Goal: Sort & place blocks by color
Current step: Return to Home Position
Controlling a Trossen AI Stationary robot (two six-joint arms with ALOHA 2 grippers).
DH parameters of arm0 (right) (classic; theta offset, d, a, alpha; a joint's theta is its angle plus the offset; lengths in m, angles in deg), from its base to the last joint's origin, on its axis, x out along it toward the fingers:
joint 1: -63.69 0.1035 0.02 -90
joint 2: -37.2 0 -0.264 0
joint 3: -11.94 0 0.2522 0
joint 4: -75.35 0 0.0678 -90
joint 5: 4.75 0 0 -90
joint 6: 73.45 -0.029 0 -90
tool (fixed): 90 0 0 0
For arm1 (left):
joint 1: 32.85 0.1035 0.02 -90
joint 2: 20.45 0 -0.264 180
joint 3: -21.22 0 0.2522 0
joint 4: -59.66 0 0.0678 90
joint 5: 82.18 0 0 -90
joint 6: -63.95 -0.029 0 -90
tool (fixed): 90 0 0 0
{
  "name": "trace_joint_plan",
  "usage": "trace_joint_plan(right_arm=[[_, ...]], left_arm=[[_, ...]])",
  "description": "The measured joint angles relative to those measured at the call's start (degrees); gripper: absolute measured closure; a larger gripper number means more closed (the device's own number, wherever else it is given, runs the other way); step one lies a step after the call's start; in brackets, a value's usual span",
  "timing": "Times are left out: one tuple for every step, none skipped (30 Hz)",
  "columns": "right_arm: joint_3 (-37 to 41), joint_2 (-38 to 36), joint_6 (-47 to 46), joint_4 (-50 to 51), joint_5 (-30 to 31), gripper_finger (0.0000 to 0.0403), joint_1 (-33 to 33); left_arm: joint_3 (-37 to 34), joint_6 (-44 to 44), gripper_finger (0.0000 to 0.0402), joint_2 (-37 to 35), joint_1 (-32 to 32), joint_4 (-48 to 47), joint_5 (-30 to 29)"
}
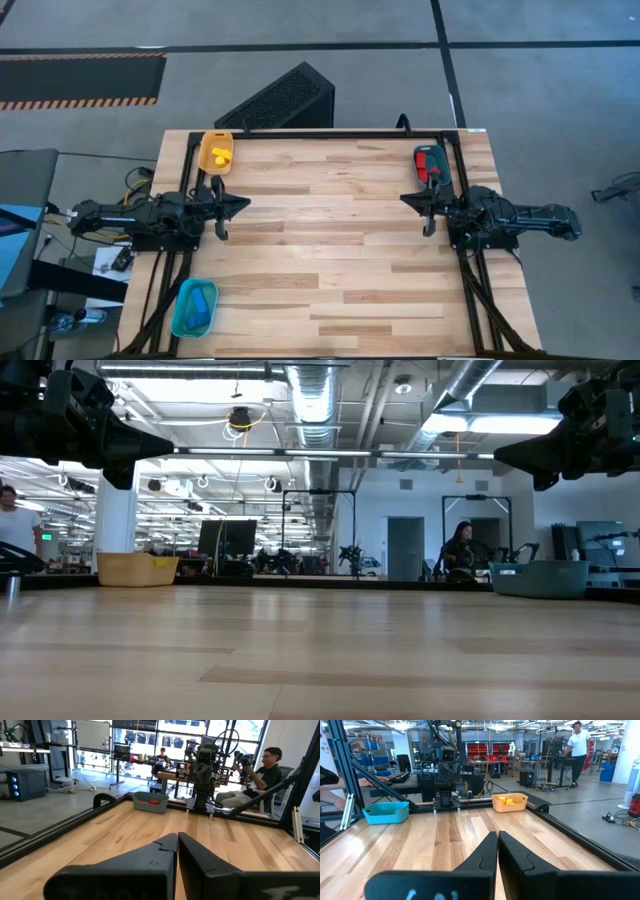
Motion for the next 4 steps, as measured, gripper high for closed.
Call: trace_joint_plan(right_arm=[[0.0, 0.0, 0.0, 0.0, 0.0, 0.0365, 0.0], [0.0, 0.0, 0.0, 0.0, 0.0, 0.0365, 0.0], [0.0, 0.0, 0.0, 0.0, 0.0, 0.0365, 0.0], [0.0, 0.0, 0.0, 0.0, 0.0, 0.0365, 0.0]], left_arm=[[0.0, 0.0, 0.0397, 0.0, 0.0, 0.0, 0.0], [0.0, 0.0, 0.0397, 0.0, 0.0, 0.0, 0.0], [0.0, 0.0, 0.0397, 0.0, 0.0, 0.0, 0.0], [0.0, 0.0, 0.0397, 0.0, 0.0, 0.0, 0.0]])
